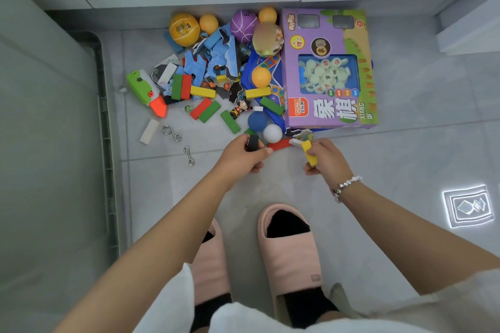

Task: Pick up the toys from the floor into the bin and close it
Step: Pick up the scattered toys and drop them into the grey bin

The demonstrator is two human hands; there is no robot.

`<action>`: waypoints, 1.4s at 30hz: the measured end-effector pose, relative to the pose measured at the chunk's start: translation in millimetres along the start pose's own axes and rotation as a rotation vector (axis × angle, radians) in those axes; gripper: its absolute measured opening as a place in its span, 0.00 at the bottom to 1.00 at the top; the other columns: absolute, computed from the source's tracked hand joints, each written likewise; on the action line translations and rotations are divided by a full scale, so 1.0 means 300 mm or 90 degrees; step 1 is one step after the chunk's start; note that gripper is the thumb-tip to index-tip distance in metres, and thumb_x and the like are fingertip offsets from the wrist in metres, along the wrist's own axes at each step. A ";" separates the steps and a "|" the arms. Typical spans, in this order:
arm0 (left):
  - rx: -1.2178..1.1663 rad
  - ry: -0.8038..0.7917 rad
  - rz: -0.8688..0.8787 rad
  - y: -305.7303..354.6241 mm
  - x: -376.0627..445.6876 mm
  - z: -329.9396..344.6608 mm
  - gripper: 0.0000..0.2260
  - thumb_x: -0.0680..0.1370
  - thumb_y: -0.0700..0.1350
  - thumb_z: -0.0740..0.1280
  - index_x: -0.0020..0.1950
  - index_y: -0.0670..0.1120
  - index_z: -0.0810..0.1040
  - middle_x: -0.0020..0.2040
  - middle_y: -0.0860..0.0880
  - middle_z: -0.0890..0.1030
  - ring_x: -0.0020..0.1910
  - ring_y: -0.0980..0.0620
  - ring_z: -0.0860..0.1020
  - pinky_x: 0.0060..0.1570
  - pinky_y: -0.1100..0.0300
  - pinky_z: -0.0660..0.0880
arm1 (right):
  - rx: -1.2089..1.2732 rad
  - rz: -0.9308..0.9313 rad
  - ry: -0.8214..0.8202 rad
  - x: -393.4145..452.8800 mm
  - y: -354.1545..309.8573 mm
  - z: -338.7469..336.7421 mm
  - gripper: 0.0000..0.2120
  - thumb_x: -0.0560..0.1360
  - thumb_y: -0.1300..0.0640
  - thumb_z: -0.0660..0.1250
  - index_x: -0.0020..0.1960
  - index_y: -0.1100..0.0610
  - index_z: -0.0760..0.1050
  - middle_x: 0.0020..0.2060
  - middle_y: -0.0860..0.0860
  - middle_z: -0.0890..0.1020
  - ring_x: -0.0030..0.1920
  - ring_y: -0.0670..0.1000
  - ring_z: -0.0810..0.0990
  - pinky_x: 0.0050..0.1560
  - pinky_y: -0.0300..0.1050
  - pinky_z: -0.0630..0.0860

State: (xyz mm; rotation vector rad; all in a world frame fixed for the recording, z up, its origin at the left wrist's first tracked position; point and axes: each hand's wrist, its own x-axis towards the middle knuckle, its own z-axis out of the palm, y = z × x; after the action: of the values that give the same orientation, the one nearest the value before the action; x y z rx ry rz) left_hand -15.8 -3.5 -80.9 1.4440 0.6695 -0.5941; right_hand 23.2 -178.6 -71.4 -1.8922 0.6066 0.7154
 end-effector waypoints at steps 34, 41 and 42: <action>0.510 0.117 0.220 0.056 0.093 0.115 0.09 0.75 0.52 0.68 0.53 0.53 0.80 0.46 0.50 0.81 0.46 0.50 0.76 0.38 0.61 0.66 | -0.264 -0.207 0.042 0.062 0.052 0.003 0.17 0.67 0.48 0.74 0.48 0.55 0.75 0.39 0.48 0.78 0.40 0.50 0.74 0.35 0.33 0.67; 0.385 0.066 0.206 0.042 0.089 0.052 0.09 0.74 0.51 0.70 0.51 0.48 0.80 0.37 0.53 0.75 0.41 0.50 0.74 0.34 0.61 0.68 | -0.241 -0.221 -0.015 0.060 0.037 0.015 0.14 0.66 0.49 0.75 0.48 0.53 0.77 0.42 0.47 0.79 0.43 0.46 0.75 0.39 0.35 0.68; 0.354 0.063 0.201 0.039 0.083 0.048 0.10 0.74 0.50 0.70 0.52 0.48 0.80 0.38 0.54 0.76 0.42 0.52 0.74 0.35 0.63 0.69 | -0.242 -0.214 -0.017 0.060 0.035 0.016 0.13 0.66 0.48 0.74 0.46 0.52 0.77 0.41 0.46 0.79 0.42 0.46 0.75 0.38 0.34 0.68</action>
State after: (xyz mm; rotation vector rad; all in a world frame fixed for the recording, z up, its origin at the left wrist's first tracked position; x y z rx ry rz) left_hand 10.5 -16.6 -90.8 2.0616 0.3474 -0.4797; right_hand 27.6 -180.2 -92.3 -2.2575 0.1284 0.6648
